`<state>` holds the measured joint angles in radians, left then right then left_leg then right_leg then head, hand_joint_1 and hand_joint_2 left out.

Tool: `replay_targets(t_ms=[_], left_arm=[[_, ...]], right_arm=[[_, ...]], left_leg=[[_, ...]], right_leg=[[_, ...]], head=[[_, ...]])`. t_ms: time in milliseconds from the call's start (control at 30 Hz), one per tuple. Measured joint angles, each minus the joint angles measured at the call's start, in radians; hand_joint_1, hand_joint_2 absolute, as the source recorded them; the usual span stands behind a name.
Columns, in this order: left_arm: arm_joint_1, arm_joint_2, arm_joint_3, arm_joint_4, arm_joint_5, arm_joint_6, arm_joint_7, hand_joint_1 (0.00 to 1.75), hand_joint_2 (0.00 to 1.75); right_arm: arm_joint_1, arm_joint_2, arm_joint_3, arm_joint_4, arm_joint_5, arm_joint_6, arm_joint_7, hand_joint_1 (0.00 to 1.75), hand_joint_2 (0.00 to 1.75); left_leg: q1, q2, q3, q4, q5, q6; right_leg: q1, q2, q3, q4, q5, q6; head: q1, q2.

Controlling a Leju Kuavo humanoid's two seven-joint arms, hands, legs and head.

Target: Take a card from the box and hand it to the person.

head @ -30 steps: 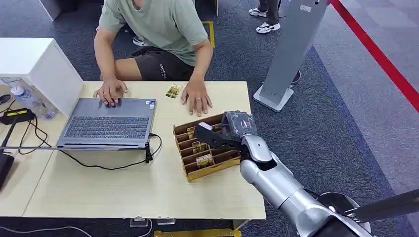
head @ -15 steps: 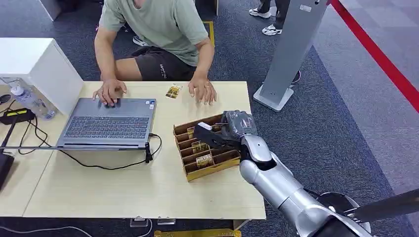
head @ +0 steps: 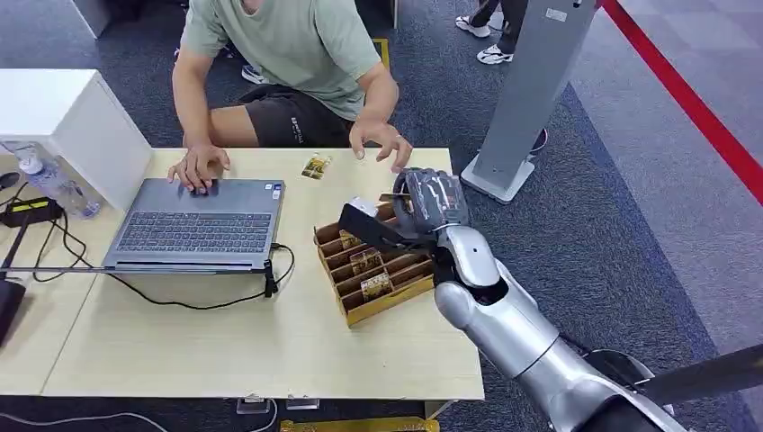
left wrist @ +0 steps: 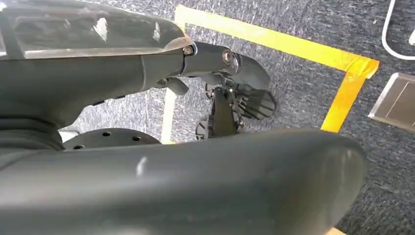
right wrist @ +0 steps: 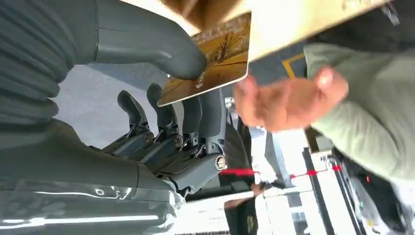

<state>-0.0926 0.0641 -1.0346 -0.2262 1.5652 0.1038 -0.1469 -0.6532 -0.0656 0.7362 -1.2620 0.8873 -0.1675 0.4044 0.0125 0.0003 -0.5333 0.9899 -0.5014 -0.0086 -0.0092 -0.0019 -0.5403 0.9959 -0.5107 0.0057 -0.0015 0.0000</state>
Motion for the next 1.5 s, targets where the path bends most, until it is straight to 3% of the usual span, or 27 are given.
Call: replay_targets(t_ms=[233, 433, 700, 967, 1000, 1500], left_arm=[[0.001, -0.002, 0.002, 0.000, -0.006, 0.000, 0.000, 0.00, 0.00], [0.001, -0.005, 0.002, 0.000, -0.010, 0.000, 0.000, 0.00, 0.00], [-0.006, -0.009, 0.002, 0.000, -0.011, 0.006, 0.003, 0.00, 0.00], [-0.010, -0.013, 0.003, 0.000, -0.011, 0.010, 0.003, 0.00, 0.00], [-0.011, -0.013, 0.003, 0.000, -0.011, 0.010, 0.003, 0.00, 0.00], [-0.011, -0.014, 0.004, 0.000, -0.018, 0.010, 0.011, 0.00, 0.00]], right_arm=[[-0.013, -0.033, -0.016, -0.122, 0.000, -0.017, 0.020, 1.43, 1.75], [-0.034, -0.041, -0.020, -0.115, -0.005, -0.077, -0.015, 1.43, 1.75], [-0.073, -0.001, -0.007, 0.021, 0.001, -0.186, -0.103, 1.43, 1.75], [-0.120, 0.057, 0.009, 0.168, -0.008, -0.195, -0.113, 1.43, 1.75], [-0.126, 0.063, 0.011, 0.184, -0.009, -0.195, -0.113, 0.00, 1.75], [-0.147, 0.111, 0.029, 0.301, -0.030, -0.219, -0.134, 0.00, 1.75]], left_leg=[[0.000, 0.000, 0.000, 0.000, 0.000, 0.000], [0.000, 0.000, 0.000, 0.000, 0.000, 0.000], [0.000, 0.000, -0.001, 0.000, 0.000, 0.000], [0.000, 0.000, -0.001, 0.000, 0.000, 0.000], [0.000, 0.000, -0.001, 0.000, 0.000, 0.000], [0.000, 0.000, -0.001, 0.000, 0.000, 0.000]], right_leg=[[0.000, 0.000, 0.000, 0.000, 0.000, 0.000], [0.000, 0.000, 0.000, 0.000, 0.000, 0.000], [0.000, -0.001, 0.000, 0.000, 0.000, 0.000], [0.000, 0.000, 0.000, 0.000, 0.000, 0.000], [0.000, 0.000, 0.000, 0.000, 0.000, 0.000], [0.000, 0.000, 0.000, 0.000, 0.000, 0.000]], head=[[0.000, 0.000], [0.000, 0.000], [-0.001, 0.000], [0.000, 0.000], [0.000, 0.000], [0.000, 0.000]])
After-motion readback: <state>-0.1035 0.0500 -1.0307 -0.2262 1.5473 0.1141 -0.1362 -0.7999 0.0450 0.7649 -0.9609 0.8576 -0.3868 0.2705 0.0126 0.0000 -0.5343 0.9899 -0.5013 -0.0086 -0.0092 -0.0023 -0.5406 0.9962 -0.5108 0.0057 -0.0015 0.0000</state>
